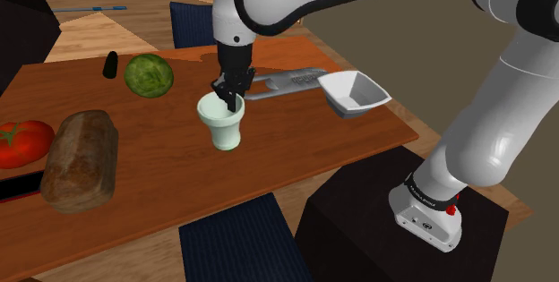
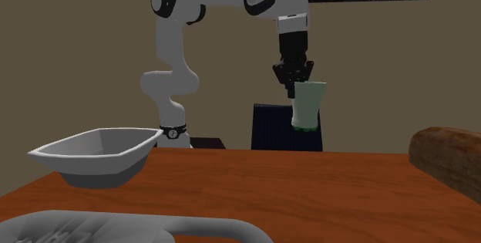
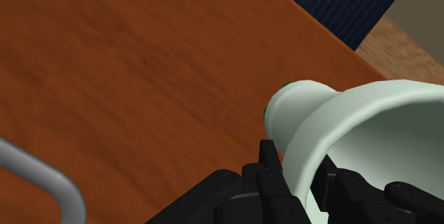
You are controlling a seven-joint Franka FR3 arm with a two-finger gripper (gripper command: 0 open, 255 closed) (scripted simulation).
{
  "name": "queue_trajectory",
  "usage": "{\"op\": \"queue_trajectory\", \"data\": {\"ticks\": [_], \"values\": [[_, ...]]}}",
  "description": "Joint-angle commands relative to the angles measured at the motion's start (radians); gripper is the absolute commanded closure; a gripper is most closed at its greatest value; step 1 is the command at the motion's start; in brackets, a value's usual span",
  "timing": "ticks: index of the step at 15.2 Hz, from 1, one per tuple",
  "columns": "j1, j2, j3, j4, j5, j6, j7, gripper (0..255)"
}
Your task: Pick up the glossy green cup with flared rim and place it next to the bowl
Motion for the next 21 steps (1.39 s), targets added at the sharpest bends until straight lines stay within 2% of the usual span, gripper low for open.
{"op": "queue_trajectory", "data": {"ticks": [1,18,19,21], "values": [[0.000,-0.003,0.001,0.025,0.001,-0.028,0.003,255],[0.003,-0.003,0.003,0.253,-0.003,-0.255,0.023,255],[0.003,-0.003,0.003,0.255,-0.003,-0.257,0.023,255],[-0.029,-0.042,-0.018,0.213,0.018,-0.255,-0.031,255]]}}
